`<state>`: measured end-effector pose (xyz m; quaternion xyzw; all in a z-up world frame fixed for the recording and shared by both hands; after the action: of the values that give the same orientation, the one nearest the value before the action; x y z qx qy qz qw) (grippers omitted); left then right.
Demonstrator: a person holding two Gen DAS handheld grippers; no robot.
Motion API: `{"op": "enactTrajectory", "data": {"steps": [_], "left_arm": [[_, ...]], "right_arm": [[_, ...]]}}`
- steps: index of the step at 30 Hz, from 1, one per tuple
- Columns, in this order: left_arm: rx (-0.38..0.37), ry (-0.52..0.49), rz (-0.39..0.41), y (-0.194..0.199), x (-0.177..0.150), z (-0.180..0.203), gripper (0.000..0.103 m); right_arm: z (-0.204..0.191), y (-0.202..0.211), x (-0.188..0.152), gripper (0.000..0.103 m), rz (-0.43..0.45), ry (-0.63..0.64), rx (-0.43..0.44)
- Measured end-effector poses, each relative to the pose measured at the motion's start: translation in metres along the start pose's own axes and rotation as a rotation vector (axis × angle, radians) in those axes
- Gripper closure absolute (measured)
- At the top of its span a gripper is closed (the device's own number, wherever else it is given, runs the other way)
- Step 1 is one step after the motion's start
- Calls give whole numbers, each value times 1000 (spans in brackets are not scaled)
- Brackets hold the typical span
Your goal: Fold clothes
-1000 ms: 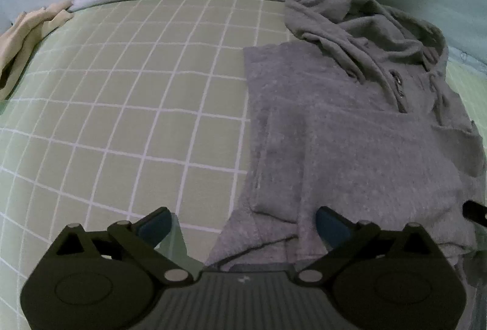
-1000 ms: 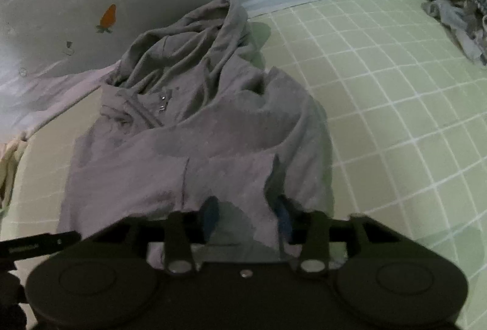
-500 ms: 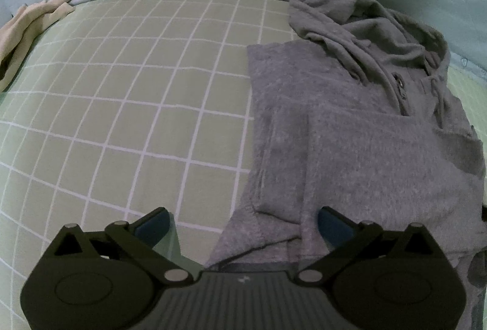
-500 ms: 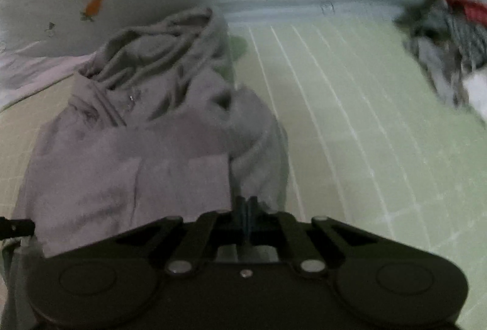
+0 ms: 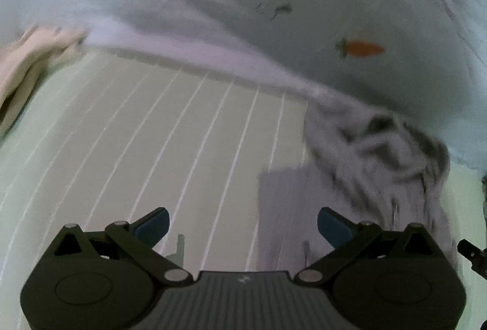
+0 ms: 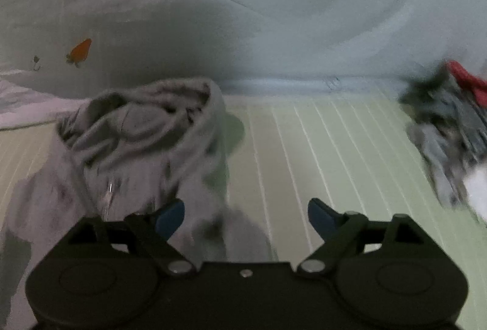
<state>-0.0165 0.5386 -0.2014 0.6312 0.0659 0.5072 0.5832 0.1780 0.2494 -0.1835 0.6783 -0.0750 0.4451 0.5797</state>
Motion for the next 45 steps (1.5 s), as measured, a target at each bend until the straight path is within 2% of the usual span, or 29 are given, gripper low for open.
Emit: {"op": "enactTrajectory", "data": {"steps": [2, 5, 11, 14, 17, 21, 23, 27, 29, 31, 38, 42, 45], "left_arm": [[2, -44, 25, -17, 23, 13, 1], [-16, -54, 42, -44, 53, 29, 1], [-50, -48, 8, -99, 83, 53, 0], [5, -118, -24, -124, 87, 58, 0], [72, -271, -61, -145, 85, 68, 0], [162, -388, 2, -144, 94, 75, 0], [252, -414, 55, -136, 102, 72, 0], [280, -431, 123, -112, 108, 76, 0], [311, -452, 178, -92, 109, 79, 0], [328, -432, 236, -67, 111, 80, 0], [304, -324, 383, 35, 91, 70, 0], [268, -276, 403, 71, 62, 54, 0], [275, -275, 389, 86, 35, 43, 0]], "right_arm": [[-5, -19, 23, 7, 13, 12, 32], [-11, -46, 51, 5, 39, 34, 35], [-18, -103, 85, 5, 25, 47, 20], [-15, -125, 94, 5, 20, 69, -42], [-4, -143, 95, 5, -22, 84, -120], [11, -143, 93, 6, -42, 82, -139], [20, -131, 95, 6, -15, 52, -150], [29, -93, 102, 6, 72, 28, -155], [31, -72, 104, 6, 120, 26, -155], [32, -51, 103, 6, 156, 12, -154], [38, 18, 84, 6, 240, -23, -133], [44, 48, 60, 5, 266, -39, -100], [43, 64, 35, 5, 261, -28, -88]]}}
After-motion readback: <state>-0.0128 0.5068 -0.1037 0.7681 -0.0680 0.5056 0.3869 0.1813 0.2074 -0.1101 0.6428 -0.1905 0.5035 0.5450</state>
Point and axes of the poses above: each gripper's, at about its wrist camera, not at the fingertips, and y roughly against the way its jaws point, z to its right, x to its top, the point moved 8 cm from there along -y, roughly the way its jaws point
